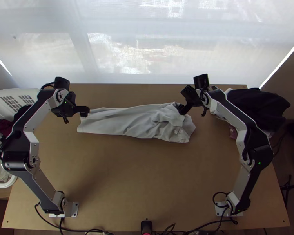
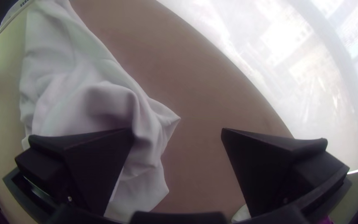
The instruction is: Fold the t-shirt
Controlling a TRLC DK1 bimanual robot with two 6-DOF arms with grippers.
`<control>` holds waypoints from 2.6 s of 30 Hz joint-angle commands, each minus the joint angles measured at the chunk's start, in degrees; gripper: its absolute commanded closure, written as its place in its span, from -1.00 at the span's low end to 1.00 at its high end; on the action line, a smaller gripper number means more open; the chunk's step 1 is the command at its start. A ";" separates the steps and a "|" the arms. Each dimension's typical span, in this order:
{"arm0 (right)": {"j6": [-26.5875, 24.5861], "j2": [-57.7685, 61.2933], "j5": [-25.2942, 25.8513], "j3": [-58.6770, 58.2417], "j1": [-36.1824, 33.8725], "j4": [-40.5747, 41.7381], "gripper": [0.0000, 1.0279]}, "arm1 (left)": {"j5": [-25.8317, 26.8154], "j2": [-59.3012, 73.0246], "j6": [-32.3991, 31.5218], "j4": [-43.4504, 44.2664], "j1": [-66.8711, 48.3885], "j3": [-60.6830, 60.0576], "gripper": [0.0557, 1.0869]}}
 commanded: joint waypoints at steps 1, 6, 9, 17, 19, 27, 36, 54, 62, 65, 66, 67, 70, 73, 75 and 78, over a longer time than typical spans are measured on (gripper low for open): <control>1.30 -4.73 -0.14 0.10 -0.71 -1.16 -0.90 | 2.57 -3.71 0.10 -6.00 -0.27 -0.33 -0.89; 1.30 -5.52 -0.05 0.37 -1.77 -1.25 -0.90 | 3.18 -6.08 -0.08 -7.14 -0.53 -0.95 -0.89; 1.21 -4.82 0.04 0.54 -2.30 -1.25 -0.90 | 6.61 -7.05 0.01 -9.77 -0.53 -1.04 -0.89; 0.86 0.46 1.71 0.89 -2.73 -1.25 -0.90 | 6.96 -5.03 0.62 -8.10 -1.58 -3.06 -0.89; 1.30 1.69 1.88 1.33 -2.65 -1.16 -0.90 | 6.87 -3.44 0.62 -6.70 -1.58 -3.15 -0.89; 2.70 4.15 3.55 3.27 -2.03 -1.08 -0.90 | 6.35 -1.07 -0.17 -4.06 -2.46 -5.69 -0.89; 2.09 4.41 3.64 4.32 -4.23 -1.08 -0.90 | 5.99 -6.43 1.59 -1.60 -2.55 -16.77 -0.89; -1.78 6.52 4.17 5.90 -3.70 -1.16 -0.90 | 5.20 -11.35 3.44 -4.50 1.23 -13.78 -0.89; 3.58 7.49 5.49 4.85 -4.40 0.95 -0.91 | 5.47 -11.79 2.03 -5.20 1.40 -11.50 -0.89; 9.91 7.22 2.50 7.13 -5.81 0.86 -0.91 | 5.38 -11.88 2.03 -5.20 1.49 -11.50 -0.89; 11.76 6.87 1.44 7.93 -6.07 0.86 -0.91 | 5.47 -11.97 2.03 -5.20 1.49 -11.50 -0.89; 13.60 6.78 0.12 9.07 -6.34 0.68 -0.91 | 5.47 -11.97 2.03 -5.20 1.49 -11.50 -0.89; 18.08 6.26 -2.86 13.37 -6.43 -2.57 -0.91 | 5.47 -11.88 1.94 -5.29 1.40 -11.50 -0.89; 22.39 5.99 -6.29 17.95 -6.43 -6.26 -0.91 | 5.47 -11.88 1.41 -5.29 0.96 -11.50 -0.89; 24.41 5.91 -8.23 20.32 -6.34 -8.02 -0.91 | 5.47 -11.79 1.06 -5.29 0.70 -11.50 -0.89; 26.78 5.38 -10.51 22.43 -6.16 -10.22 -0.91 | 5.47 -11.53 0.54 -5.29 0.61 -11.67 -0.89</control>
